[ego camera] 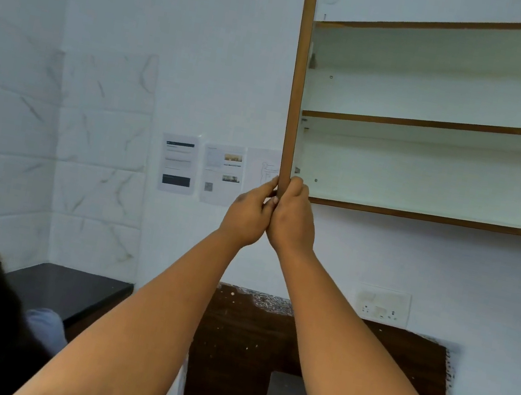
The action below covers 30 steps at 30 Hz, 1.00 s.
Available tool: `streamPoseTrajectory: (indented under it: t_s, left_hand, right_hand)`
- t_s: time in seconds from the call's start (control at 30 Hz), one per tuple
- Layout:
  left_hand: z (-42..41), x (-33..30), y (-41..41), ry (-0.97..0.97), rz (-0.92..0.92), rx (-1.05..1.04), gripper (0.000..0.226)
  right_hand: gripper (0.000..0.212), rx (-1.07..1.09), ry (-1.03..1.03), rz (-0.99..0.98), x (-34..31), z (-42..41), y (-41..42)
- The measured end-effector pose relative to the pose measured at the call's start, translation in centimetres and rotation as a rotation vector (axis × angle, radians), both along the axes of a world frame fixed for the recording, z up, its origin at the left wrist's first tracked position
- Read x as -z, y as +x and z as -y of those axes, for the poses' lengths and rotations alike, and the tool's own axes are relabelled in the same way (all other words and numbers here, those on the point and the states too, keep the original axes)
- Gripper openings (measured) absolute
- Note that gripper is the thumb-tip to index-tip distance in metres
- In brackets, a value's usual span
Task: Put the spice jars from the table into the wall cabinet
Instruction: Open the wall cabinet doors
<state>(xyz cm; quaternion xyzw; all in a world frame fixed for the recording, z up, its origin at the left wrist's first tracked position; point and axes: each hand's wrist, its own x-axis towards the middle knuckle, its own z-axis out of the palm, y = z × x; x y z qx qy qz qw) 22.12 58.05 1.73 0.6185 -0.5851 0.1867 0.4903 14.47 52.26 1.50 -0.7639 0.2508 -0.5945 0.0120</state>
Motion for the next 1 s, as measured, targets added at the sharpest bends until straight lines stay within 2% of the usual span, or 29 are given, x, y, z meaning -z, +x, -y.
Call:
streamPoseTrajectory:
  t_s: [0.1,0.2,0.27,0.4,0.53,0.73,0.83,0.9,1.0]
  left_hand:
    - [-1.4,-0.1,2.3,0.019,-0.019,-0.031,0.049]
    - [-2.5,0.1,4.2,-0.045,-0.078,-0.132,0.047]
    - [-3.3,0.2,5.4,-0.067,-0.134,-0.138,0.043]
    - [-4.4,-0.2,7.0,-0.083,-0.186,-0.112,0.036]
    - [-4.3,-0.7,6.8,-0.052,-0.117,-0.129,0.029]
    - [-3.9,-0.2,6.5,-0.075,-0.123,-0.137,0.026]
    - [-3.4,0.3,5.6,-0.135,-0.087,-0.233,0.046]
    - [-3.0,0.7,4.4,-0.224,0.03,-0.38,0.063]
    - [-2.5,1.3,1.8,-0.351,0.156,-0.368,0.07]
  right_hand:
    - [0.039,-0.064,0.027,-0.037,-0.1,-1.5,2.2]
    - [0.059,-0.169,0.1,-0.11,0.0,-2.6,4.2]
    - [0.065,-0.262,0.15,-0.137,0.2,-3.3,5.5]
    - [0.062,-0.301,0.212,-0.07,0.7,-4.1,7.7]
    - [0.055,-0.278,0.232,0.039,1.3,-4.4,8.5]
    - [0.055,-0.267,0.266,-0.035,1.0,-4.2,7.6]
    - [0.054,-0.287,0.271,-0.069,1.5,-4.1,6.6]
    - [0.054,-0.348,0.31,0.019,2.2,-4.1,5.6]
    - [0.073,-0.339,0.347,0.212,3.1,-3.8,3.5]
